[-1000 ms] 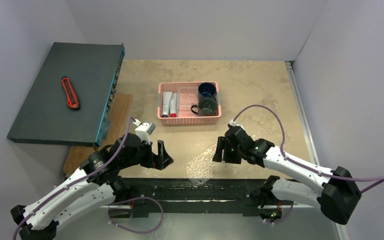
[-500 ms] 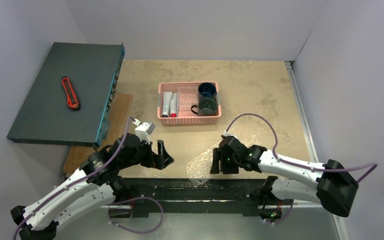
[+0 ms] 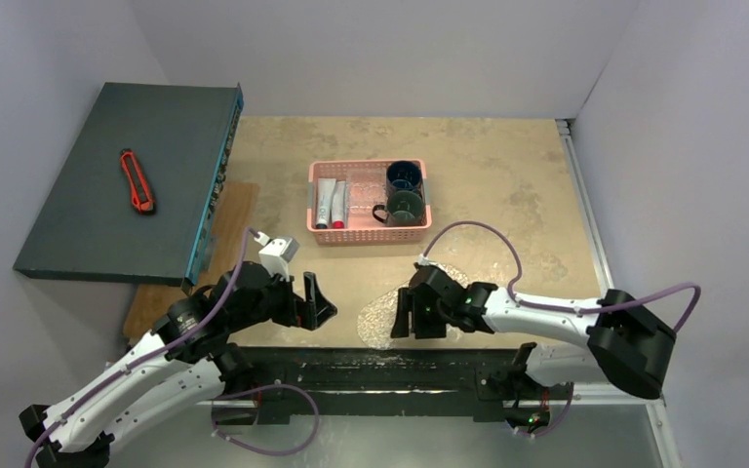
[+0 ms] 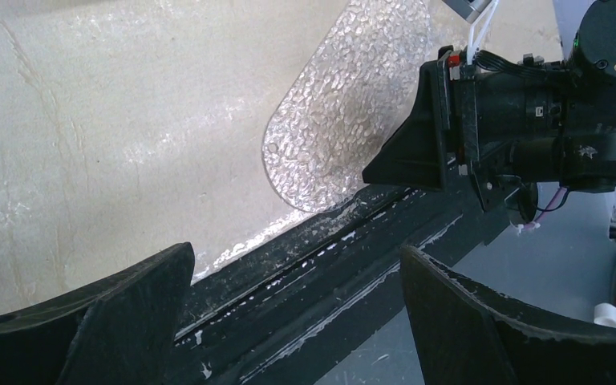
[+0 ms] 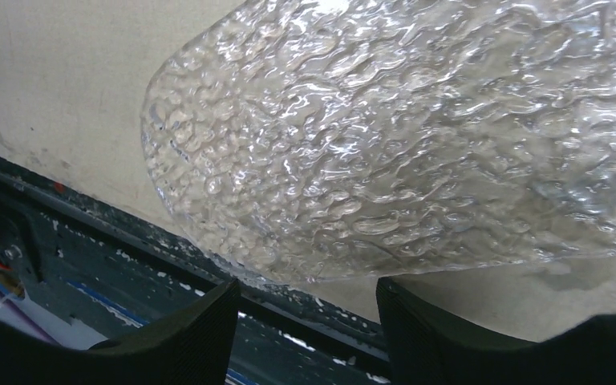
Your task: Prepare toiletry sets of a toothbrush and toothpaste on the tray
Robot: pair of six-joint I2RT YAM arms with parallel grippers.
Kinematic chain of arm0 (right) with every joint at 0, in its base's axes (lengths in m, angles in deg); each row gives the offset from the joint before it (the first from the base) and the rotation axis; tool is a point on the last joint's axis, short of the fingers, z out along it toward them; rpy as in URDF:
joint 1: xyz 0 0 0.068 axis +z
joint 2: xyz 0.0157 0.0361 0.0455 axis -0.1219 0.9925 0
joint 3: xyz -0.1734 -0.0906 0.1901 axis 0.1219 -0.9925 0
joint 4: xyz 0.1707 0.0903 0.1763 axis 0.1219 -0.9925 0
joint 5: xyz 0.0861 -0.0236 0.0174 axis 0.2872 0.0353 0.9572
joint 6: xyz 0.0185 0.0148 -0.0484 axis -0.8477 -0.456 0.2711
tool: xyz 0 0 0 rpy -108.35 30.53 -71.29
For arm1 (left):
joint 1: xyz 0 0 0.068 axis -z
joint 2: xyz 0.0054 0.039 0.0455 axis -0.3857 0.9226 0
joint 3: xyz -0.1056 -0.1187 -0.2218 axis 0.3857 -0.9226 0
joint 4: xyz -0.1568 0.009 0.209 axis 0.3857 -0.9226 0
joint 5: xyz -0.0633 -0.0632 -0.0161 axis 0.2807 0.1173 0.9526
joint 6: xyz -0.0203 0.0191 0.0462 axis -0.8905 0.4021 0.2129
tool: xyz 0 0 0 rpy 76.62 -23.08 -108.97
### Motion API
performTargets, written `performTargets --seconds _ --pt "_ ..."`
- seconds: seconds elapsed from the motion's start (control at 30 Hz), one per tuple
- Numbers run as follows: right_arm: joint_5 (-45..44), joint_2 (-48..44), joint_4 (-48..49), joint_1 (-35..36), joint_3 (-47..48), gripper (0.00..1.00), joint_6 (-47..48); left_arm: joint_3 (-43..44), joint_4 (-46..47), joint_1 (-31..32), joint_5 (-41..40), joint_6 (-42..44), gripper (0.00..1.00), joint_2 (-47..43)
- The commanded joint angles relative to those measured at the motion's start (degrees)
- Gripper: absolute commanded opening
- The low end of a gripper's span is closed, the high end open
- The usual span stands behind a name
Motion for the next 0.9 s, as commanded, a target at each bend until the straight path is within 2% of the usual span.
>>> performTargets --seconds 0.0,0.3,0.5,0.63,0.87 --pt "-0.7 4.6 3.3 1.4 2.4 0.66 -1.2 -0.3 0.8 0.2 -2.3 0.3 0.99 -0.7" --pt "-1.2 14.8 6.2 2.6 11.9 0.66 0.6 -0.3 0.6 0.2 -4.1 0.1 0.99 -1.0" --pt "-1.2 21.5 4.6 2.7 20.0 0.66 3.8 0.1 -0.4 0.2 -6.1 0.0 1.00 -1.9" --pt "-2.8 20.6 0.3 2.8 23.9 0.66 5.9 0.4 -1.2 0.2 -7.0 0.0 1.00 -2.5" --pt "-12.3 15.4 -9.8 2.7 28.1 0.67 9.2 0.9 -1.6 0.2 -8.1 0.4 1.00 -3.2"
